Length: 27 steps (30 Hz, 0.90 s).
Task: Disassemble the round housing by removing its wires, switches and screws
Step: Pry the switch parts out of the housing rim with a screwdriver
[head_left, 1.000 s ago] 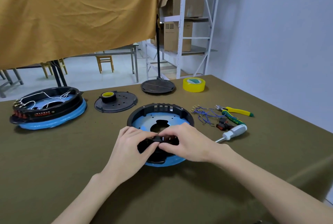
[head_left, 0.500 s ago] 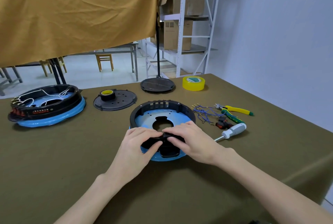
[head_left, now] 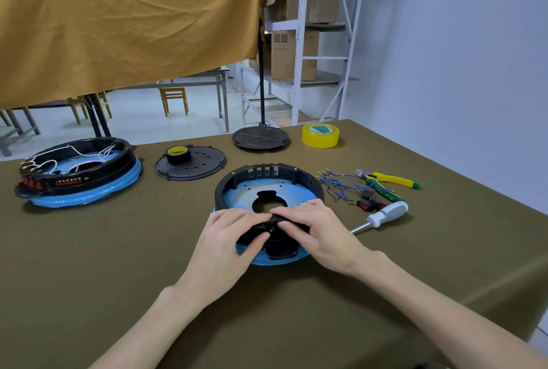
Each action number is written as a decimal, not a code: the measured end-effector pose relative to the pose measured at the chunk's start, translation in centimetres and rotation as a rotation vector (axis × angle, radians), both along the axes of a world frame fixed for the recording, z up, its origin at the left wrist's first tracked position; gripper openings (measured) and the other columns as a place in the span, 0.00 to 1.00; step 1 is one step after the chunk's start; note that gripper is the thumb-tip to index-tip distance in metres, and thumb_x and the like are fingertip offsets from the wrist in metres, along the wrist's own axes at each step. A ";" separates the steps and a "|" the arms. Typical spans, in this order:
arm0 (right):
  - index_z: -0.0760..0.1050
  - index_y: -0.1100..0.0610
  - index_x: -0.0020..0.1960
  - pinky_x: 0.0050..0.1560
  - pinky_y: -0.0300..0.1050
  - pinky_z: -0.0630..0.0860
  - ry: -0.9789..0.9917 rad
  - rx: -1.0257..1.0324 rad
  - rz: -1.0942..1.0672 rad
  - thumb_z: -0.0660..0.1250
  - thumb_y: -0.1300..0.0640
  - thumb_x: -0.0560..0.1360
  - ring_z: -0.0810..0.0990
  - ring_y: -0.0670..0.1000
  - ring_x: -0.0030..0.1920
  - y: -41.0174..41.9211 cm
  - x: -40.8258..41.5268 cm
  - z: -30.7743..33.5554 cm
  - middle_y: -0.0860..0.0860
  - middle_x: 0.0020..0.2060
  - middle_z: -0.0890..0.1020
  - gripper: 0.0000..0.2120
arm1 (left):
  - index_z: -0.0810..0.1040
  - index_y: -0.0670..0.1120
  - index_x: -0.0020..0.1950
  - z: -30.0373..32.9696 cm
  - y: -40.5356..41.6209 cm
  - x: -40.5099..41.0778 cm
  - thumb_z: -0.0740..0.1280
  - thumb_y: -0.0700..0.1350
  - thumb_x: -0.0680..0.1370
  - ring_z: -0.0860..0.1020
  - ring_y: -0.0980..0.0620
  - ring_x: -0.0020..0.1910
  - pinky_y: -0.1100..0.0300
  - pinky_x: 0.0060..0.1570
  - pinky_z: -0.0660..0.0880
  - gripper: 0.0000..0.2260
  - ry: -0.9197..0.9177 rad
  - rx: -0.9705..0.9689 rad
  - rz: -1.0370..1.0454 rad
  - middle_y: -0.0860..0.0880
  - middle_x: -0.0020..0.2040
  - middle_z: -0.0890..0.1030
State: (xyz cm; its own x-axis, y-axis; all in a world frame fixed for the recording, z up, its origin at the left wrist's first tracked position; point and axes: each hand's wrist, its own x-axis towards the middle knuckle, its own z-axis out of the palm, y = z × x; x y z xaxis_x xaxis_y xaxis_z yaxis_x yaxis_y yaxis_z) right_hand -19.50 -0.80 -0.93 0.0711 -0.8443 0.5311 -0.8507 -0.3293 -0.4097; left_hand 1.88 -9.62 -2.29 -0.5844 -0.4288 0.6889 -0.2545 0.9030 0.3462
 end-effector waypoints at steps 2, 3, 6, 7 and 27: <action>0.76 0.45 0.68 0.61 0.43 0.66 0.008 -0.010 0.003 0.61 0.49 0.85 0.78 0.41 0.49 0.0 0.1 0.0 0.38 0.52 0.84 0.14 | 0.83 0.53 0.64 0.1 0.0 0.0 0.65 0.56 0.79 0.77 0.61 0.57 0.71 0.66 0.61 0.16 -0.011 0.001 -0.002 0.60 0.55 0.82; 0.76 0.44 0.68 0.60 0.43 0.66 0.005 -0.014 0.005 0.61 0.49 0.85 0.78 0.42 0.49 0.0 0.1 0.0 0.38 0.52 0.84 0.13 | 0.83 0.52 0.64 0.1 0.1 0.0 0.65 0.56 0.79 0.77 0.60 0.57 0.71 0.66 0.61 0.16 -0.012 0.003 -0.004 0.60 0.55 0.82; 0.75 0.42 0.67 0.60 0.41 0.65 -0.016 -0.022 0.018 0.61 0.49 0.85 0.77 0.43 0.48 0.0 0.1 0.0 0.40 0.50 0.84 0.12 | 0.83 0.52 0.63 0.2 0.2 0.0 0.65 0.56 0.79 0.77 0.59 0.56 0.72 0.66 0.62 0.16 -0.016 0.004 -0.002 0.59 0.55 0.83; 0.74 0.41 0.67 0.60 0.41 0.65 -0.025 -0.022 0.019 0.61 0.49 0.85 0.77 0.43 0.47 0.0 0.1 0.0 0.40 0.49 0.83 0.12 | 0.83 0.52 0.63 0.3 0.3 0.0 0.65 0.56 0.79 0.78 0.58 0.56 0.72 0.66 0.62 0.16 -0.018 0.005 0.002 0.59 0.55 0.83; 0.83 0.48 0.56 0.46 0.32 0.76 -0.433 -0.148 -0.390 0.70 0.57 0.80 0.82 0.42 0.46 0.0 -6.1 3.2 0.42 0.43 0.85 0.07 | 0.80 0.55 0.58 -0.4 -0.4 -0.3 0.62 0.54 0.82 0.77 0.60 0.52 0.65 0.62 0.64 0.10 -0.081 -0.152 0.045 0.61 0.51 0.79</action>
State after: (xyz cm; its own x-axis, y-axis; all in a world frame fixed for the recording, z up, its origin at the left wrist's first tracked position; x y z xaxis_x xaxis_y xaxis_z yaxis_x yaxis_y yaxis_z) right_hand -25.62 -0.83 2.31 -0.4779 -0.6796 0.5566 -0.6864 -0.1065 -0.7193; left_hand 1.57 -9.97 -2.70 -0.6232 -0.3499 0.6995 -0.3171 0.9306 0.1829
